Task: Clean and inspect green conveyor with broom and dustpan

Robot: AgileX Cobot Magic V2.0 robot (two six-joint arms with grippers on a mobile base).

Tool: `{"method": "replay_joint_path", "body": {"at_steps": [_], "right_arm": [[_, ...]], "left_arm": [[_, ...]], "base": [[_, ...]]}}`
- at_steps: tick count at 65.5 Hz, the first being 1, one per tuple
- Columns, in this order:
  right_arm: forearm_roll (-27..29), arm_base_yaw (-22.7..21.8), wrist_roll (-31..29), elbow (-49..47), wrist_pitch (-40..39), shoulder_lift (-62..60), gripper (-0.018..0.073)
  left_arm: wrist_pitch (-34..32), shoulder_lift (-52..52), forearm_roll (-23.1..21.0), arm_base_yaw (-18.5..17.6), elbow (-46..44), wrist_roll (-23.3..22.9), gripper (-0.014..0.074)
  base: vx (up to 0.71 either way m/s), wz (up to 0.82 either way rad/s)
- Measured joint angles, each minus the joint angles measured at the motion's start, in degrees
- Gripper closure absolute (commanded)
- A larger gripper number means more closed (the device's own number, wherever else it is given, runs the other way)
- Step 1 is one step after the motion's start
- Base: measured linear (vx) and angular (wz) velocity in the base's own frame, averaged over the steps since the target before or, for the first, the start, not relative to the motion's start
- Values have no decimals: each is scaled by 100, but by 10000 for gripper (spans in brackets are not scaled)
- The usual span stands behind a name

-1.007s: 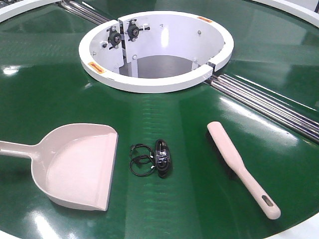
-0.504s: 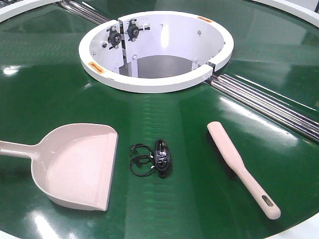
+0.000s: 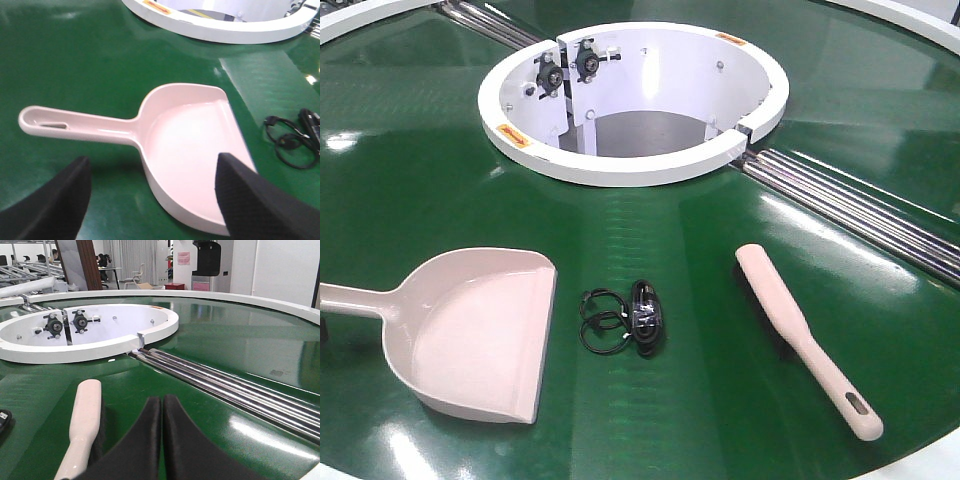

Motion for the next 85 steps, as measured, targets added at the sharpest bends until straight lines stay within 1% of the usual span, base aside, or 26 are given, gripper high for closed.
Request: {"method": "replay_joint_path", "body": {"at_steps": [5,10,24,29,35,40,48,54,62,67,71,74,80,83,85], "right_arm": [[0,0,0,0,0,0,568],[0,0,0,0,0,0,568],[0,0,0,0,0,0,568],[0,0,0,0,0,0,568],[0,0,0,0,0,0,568],[0,0,0,0,0,0,568],[0,0,0,0,0,0,568],[0,0,0,0,0,0,568],[0,0,0,0,0,0,568],[0,0,0,0,0,0,568],[-5,0,0,0,0,0,568],[-5,0,0,0,0,0,568],[-5,0,0,0,0,0,568],[-5,0,0,0,0,0,568],[-11,0,0,0,0,0,568]], "left_arm": [[333,30,-124,0,-240,0,93],[643,164,-100,0,-642,6,93],[1541,1211,514,0,-2326,47,93],[1900,1700,687,0,-2827,263,93],[2481,2426,790,0,-3457,836,93],[3077,3033,819,0,-3855,1452,93],[3820,3893,825,0,-4339,2417,93],[4369,4567,825,0,-4706,2907,93],[4468,5231,808,0,-4842,3176,93],[4455,5521,794,-19,-4847,3476,93],[4491,5656,820,-45,-4847,3931,93],[4538,5703,820,-50,-4847,4490,93],[4581,5698,825,-56,-4855,5399,93],[4581,5686,842,-56,-4855,5960,93],[4587,5686,863,-56,-4855,6194,93]], "base": [[0,0],[0,0],[0,0],[0,0],[0,0],[0,0],[0,0],[0,0],[0,0],[0,0],[0,0],[0,0],[0,0],[0,0],[0,0]]}}
